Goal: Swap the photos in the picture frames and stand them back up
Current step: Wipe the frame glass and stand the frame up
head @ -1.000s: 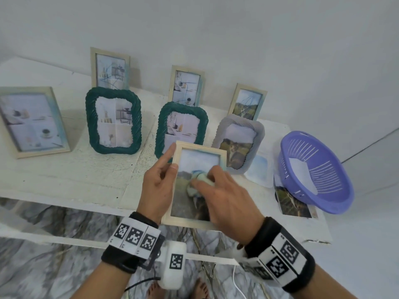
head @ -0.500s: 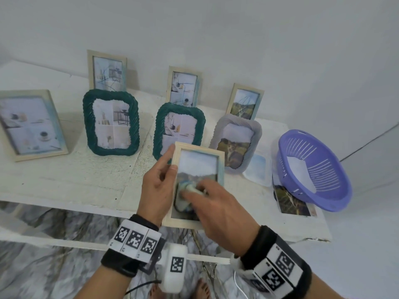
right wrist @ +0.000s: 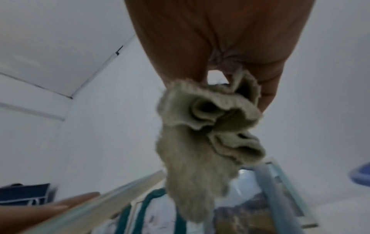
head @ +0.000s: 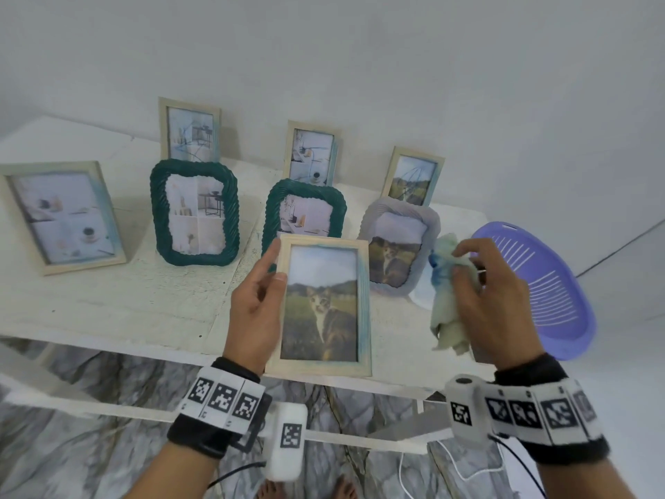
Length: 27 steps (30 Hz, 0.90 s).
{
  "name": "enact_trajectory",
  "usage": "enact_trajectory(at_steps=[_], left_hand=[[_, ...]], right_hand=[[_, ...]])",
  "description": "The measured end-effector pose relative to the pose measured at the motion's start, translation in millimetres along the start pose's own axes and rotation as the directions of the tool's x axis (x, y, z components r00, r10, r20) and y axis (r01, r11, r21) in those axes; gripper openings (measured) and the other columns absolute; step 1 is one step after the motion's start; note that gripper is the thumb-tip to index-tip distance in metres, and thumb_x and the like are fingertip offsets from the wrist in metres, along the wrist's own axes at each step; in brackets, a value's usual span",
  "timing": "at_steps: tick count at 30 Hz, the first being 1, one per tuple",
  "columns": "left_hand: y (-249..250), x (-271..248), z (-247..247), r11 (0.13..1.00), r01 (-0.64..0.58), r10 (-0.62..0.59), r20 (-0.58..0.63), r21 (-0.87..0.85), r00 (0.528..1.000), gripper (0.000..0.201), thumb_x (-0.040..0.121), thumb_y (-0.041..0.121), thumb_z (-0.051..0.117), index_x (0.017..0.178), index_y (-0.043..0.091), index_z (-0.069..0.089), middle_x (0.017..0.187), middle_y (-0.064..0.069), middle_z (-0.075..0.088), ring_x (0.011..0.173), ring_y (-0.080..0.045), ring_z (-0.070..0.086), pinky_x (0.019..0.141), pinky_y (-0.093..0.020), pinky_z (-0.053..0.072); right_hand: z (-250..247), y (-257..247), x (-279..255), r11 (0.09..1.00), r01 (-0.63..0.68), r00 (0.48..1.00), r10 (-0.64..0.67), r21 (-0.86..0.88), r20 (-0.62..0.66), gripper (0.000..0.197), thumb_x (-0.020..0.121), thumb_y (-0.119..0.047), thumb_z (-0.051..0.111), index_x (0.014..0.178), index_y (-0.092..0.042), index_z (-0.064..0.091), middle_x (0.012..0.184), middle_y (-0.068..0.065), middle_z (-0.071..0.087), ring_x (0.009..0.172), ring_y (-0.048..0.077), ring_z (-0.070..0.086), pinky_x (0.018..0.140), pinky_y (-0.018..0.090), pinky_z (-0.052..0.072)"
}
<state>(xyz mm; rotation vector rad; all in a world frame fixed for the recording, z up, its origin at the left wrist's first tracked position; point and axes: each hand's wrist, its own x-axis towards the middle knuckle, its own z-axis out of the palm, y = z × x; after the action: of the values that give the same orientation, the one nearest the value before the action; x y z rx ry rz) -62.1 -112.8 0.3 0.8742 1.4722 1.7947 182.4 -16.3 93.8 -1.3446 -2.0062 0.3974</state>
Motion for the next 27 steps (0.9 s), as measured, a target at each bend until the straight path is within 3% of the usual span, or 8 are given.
enact_trajectory(at_steps=[3,6,9,13,17,20,24,27], left_hand=[[1,2,4,1.000,-0.008,0.008,0.000,-0.005,1.000,0.045,0.102,0.011,0.046,0.138,0.038,0.051,0.094,0.011,0.044,0.093,-0.018,0.042,0.086,-0.040,0.040],[3,1,7,0.999,-0.033,0.033,-0.002,0.031,0.999,0.045,0.102,0.009,0.045,0.138,0.036,0.051,0.088,0.021,0.042,0.082,-0.004,0.044,0.079,-0.028,0.039],[3,-1,14,0.998,-0.039,0.039,-0.002,0.048,0.999,0.045,0.102,0.008,0.045,0.140,0.032,0.050,0.089,0.019,0.044,0.083,-0.005,0.044,0.081,-0.026,0.039],[2,0,25,0.998,-0.049,0.048,0.019,0.035,0.999,0.045,0.102,0.008,0.045,0.141,0.031,0.050,0.098,0.006,0.049,0.094,-0.014,0.044,0.089,-0.037,0.041],[8,-2,43,0.998,-0.045,0.044,0.028,0.049,0.999,0.046,0.101,0.000,0.042,0.140,0.023,0.047,0.091,0.028,0.069,0.087,0.006,0.062,0.086,-0.016,0.050],[6,-2,54,0.998,-0.036,0.037,-0.006,0.044,0.999,0.046,0.101,0.002,0.043,0.138,0.029,0.050,0.091,0.021,0.071,0.086,0.000,0.061,0.086,-0.018,0.050],[5,-4,73,1.000,-0.018,0.019,-0.029,0.024,0.999,0.047,0.102,0.005,0.044,0.135,0.037,0.054,0.089,0.000,0.064,0.086,-0.015,0.055,0.086,-0.029,0.047],[7,-4,88,1.000,-0.015,0.016,-0.030,0.026,0.999,0.044,0.102,0.006,0.045,0.133,0.037,0.054,0.089,0.000,0.068,0.087,-0.014,0.061,0.083,-0.028,0.051]], right_hand=[[6,29,17,0.983,-0.080,0.997,0.075,-0.167,-0.036,0.014,0.091,-0.005,0.050,0.099,-0.013,0.057,0.074,0.014,0.055,0.067,0.031,0.048,0.061,0.035,0.024],[17,50,32,0.945,-0.154,0.987,0.162,-0.289,0.005,0.024,0.092,-0.005,0.048,0.112,-0.009,0.060,0.095,0.020,0.055,0.083,0.037,0.054,0.069,0.030,0.025],[33,67,44,0.913,-0.204,0.962,0.255,-0.354,0.102,0.032,0.095,-0.006,0.045,0.124,-0.007,0.059,0.110,0.022,0.052,0.095,0.040,0.055,0.082,0.037,0.040],[59,95,58,0.895,-0.174,0.931,0.286,-0.412,0.226,0.038,0.093,-0.002,0.044,0.128,-0.009,0.057,0.119,0.024,0.051,0.106,0.041,0.052,0.090,0.039,0.041],[78,115,59,0.906,-0.122,0.868,0.296,-0.405,0.399,0.046,0.089,-0.002,0.043,0.133,-0.012,0.052,0.121,0.025,0.056,0.108,0.041,0.055,0.090,0.040,0.044],[78,120,51,0.904,-0.147,0.841,0.328,-0.401,0.431,0.045,0.090,-0.006,0.043,0.135,-0.012,0.050,0.119,0.023,0.060,0.106,0.039,0.057,0.087,0.039,0.046],[58,114,29,0.968,-0.138,0.949,0.190,-0.210,0.251,0.032,0.097,-0.012,0.045,0.125,-0.008,0.058,0.110,0.018,0.063,0.098,0.031,0.059,0.082,0.032,0.043],[43,101,6,0.891,-0.311,0.922,0.197,0.332,0.334,0.023,0.101,-0.013,0.045,0.112,-0.009,0.064,0.097,0.015,0.068,0.081,0.023,0.065,0.076,0.034,0.053]])
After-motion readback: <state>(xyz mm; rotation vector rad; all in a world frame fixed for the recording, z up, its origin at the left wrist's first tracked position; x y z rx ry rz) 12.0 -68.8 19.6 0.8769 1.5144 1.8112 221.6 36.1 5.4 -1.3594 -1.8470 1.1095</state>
